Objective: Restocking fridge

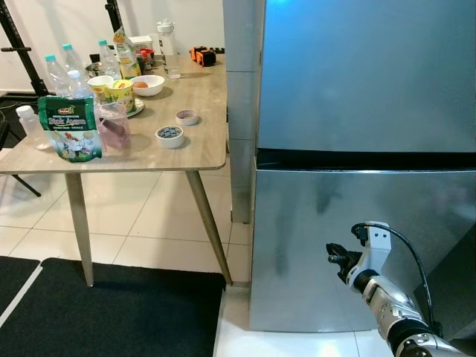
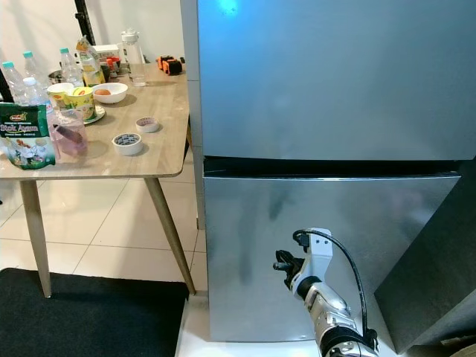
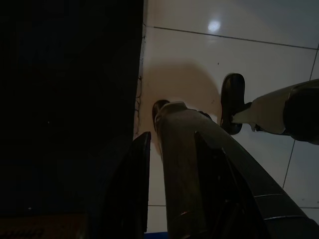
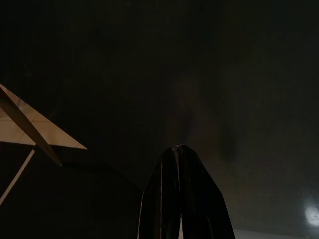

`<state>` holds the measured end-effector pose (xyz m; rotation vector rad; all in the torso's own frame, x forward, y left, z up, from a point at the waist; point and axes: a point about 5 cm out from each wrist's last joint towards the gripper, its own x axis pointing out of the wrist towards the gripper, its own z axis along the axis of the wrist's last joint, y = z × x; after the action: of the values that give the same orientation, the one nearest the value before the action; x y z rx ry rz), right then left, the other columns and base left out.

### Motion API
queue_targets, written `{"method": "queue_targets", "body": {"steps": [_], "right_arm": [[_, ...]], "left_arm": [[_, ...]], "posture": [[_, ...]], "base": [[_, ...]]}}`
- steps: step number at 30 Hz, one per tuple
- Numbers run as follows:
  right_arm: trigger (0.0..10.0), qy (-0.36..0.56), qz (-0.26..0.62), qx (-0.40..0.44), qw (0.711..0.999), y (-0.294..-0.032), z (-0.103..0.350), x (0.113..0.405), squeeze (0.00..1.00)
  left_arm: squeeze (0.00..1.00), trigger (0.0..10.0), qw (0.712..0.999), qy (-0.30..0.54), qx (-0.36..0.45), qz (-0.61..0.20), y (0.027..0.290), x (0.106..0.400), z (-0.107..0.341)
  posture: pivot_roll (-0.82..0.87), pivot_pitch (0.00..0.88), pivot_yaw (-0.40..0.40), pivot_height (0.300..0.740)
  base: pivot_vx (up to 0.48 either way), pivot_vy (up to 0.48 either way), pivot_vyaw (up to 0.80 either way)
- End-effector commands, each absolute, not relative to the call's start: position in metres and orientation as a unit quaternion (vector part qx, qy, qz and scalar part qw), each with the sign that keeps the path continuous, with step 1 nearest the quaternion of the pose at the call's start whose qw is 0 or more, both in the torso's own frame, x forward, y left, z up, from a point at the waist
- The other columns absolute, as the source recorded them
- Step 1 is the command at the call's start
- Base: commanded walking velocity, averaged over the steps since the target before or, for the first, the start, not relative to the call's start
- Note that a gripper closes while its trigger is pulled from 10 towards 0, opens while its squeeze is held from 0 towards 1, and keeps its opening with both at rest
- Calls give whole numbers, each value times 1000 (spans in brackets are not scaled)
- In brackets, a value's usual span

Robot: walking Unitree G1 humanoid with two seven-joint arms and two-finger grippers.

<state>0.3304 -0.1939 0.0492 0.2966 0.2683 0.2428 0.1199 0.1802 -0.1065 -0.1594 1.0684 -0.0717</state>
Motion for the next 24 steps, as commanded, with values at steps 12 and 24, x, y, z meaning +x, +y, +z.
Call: {"method": "queue_targets", "body": {"steps": [12,24], "right_arm": [[10000,56,147,147,977,-182,101,365,0],[10000,45,134,150,979,-184,110,371,0]], "left_arm": [[0,10000,853,516,-79,-32,179,113,-109],[0,10000,851,517,-79,-33,179,109,-109]], "posture": [[-57,50,-13,740],[-47,63,-12,740]], "base": [[0,0,0],[0,0,0]]}}
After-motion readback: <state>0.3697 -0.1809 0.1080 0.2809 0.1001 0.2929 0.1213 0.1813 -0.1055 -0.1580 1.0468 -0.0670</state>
